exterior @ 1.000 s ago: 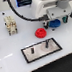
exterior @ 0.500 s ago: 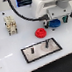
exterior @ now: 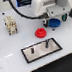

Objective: Insert the blue gear onto the right peg, followed by the red gear

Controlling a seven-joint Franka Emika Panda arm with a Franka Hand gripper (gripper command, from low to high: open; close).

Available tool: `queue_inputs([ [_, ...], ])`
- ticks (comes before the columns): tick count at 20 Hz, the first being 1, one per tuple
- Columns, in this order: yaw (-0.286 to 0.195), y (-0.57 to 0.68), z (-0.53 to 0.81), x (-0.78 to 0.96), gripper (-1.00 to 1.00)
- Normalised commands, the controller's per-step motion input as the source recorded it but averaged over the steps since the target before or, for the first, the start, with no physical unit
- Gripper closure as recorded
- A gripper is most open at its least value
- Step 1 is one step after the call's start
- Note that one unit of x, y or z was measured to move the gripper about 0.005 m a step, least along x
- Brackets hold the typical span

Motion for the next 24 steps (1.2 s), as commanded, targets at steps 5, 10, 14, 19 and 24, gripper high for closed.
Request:
queue_inputs([
  [5, 0.0, 0.0, 0.0, -0.12, 1.0],
  [10, 0.0, -0.1, -0.13, -0.23, 1.0],
  [14, 0.0, -0.07, 0.17, 0.03, 1.0],
  [19, 0.0, -0.04, 0.41, 0.19, 1.0],
  [24, 0.0, -0.2, 0.46, 0.42, 1.0],
])
